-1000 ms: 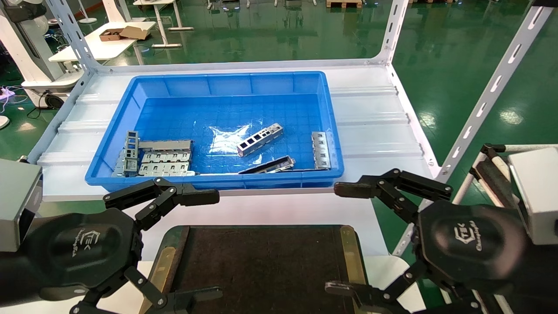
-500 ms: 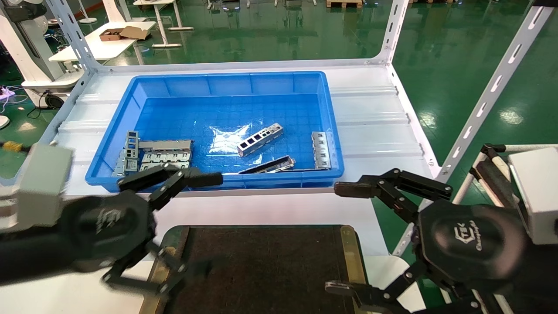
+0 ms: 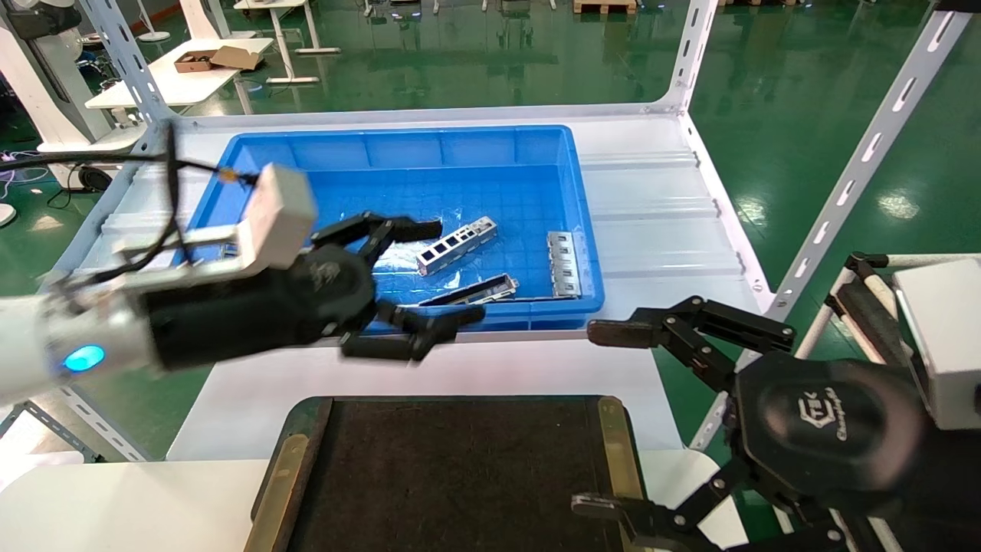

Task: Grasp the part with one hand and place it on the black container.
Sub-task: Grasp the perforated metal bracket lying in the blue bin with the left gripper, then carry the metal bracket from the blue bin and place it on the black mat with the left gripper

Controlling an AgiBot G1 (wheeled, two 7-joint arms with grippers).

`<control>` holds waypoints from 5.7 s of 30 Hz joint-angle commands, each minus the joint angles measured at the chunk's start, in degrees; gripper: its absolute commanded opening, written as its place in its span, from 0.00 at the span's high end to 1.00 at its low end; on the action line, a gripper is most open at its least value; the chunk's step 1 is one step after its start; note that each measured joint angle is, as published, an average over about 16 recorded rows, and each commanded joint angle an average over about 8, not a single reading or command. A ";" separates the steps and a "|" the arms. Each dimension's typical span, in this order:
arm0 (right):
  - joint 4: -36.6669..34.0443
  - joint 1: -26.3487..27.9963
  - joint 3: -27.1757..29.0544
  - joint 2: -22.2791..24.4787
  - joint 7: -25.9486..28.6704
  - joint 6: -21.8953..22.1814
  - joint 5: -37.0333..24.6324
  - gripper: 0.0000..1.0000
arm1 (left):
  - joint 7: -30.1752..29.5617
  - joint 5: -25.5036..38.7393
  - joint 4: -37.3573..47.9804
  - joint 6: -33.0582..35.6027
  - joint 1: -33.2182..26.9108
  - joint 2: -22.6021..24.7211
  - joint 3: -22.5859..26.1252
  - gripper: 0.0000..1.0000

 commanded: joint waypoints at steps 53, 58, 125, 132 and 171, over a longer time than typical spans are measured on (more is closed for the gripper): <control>0.00 0.05 -0.22 0.09 -0.11 0.10 0.15 1.00 | 16.23 9.59 55.71 -23.65 -17.60 26.28 4.92 1.00; 0.00 0.05 -0.24 0.10 -0.12 0.11 0.17 1.00 | 16.26 9.21 55.79 -23.72 -17.32 26.28 5.12 1.00; 0.00 0.11 -0.49 0.20 -0.25 0.21 0.34 1.00 | 9.37 -5.50 31.92 20.31 -6.14 7.53 0.81 1.00; 0.00 0.11 -0.52 0.21 -0.26 0.23 0.35 1.00 | 3.65 -7.72 19.10 20.29 4.55 4.15 1.04 1.00; 0.00 0.14 -0.65 0.27 -0.33 0.28 0.45 1.00 | -33.04 10.43 -2.23 -55.60 36.49 17.57 11.40 1.00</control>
